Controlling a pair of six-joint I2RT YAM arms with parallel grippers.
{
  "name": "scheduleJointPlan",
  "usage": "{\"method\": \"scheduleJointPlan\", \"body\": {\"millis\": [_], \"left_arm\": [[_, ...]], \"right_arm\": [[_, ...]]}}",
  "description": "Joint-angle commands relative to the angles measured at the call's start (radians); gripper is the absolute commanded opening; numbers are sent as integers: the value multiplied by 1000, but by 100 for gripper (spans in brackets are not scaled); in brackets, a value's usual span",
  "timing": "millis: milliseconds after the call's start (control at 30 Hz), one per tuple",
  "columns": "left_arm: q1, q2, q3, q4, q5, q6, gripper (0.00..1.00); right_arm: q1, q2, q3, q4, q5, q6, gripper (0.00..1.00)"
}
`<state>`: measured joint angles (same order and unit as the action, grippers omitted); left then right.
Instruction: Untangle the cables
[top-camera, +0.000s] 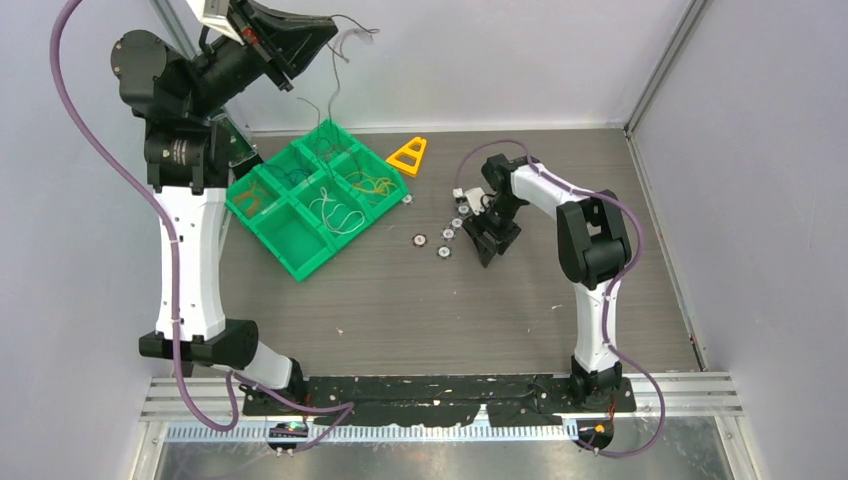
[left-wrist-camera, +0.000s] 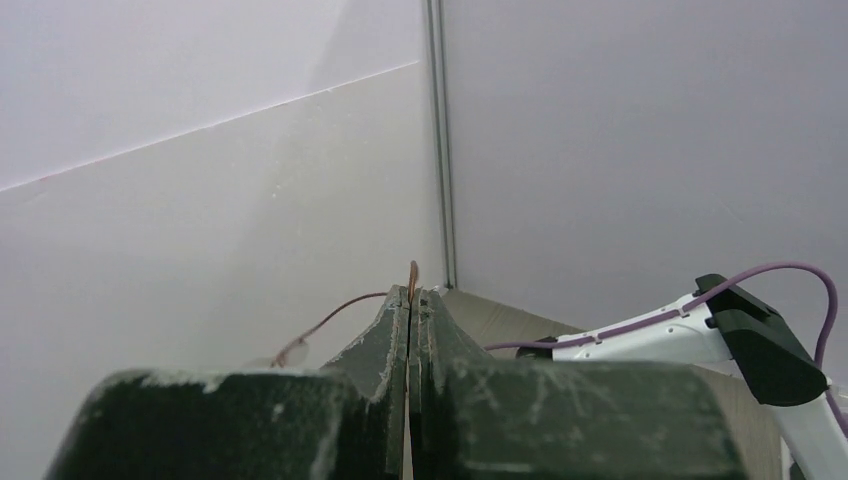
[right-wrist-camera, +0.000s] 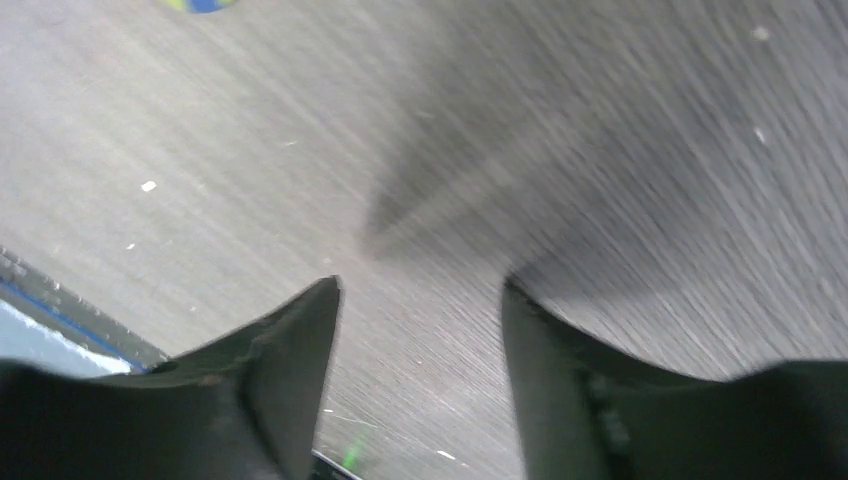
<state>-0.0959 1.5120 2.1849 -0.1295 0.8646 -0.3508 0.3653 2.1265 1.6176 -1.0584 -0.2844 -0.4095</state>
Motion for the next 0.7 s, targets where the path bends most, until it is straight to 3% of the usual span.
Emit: {"method": "scheduleJointPlan", "body": {"millis": [0,100,133,200,367,533,667], "left_arm": [[6,-1,-20,80,36,-87,0],[6,-9,-65,159,50,-199,0],[5,-7,-76,189,56,-231,0],[4,1,-79,235,68,-282,0],[7,-4,-63,221,96,-286,0],[6,-18,-96,312,123,-366,0],[5,19,-47,387,127,-455,0]], "right_arm": [[-29,-145,85,-24,-294,-139,75],[-40,-236,170,11,-490,-119,95],[-33,-278,194,68,-560,-94,98],[3,-336,195,193,-620,0,96],[105,-415,151,452,-584,173,95],[130,-434,98,720,-535,378,95],[197,-387,75,898,-512,442,95]]}}
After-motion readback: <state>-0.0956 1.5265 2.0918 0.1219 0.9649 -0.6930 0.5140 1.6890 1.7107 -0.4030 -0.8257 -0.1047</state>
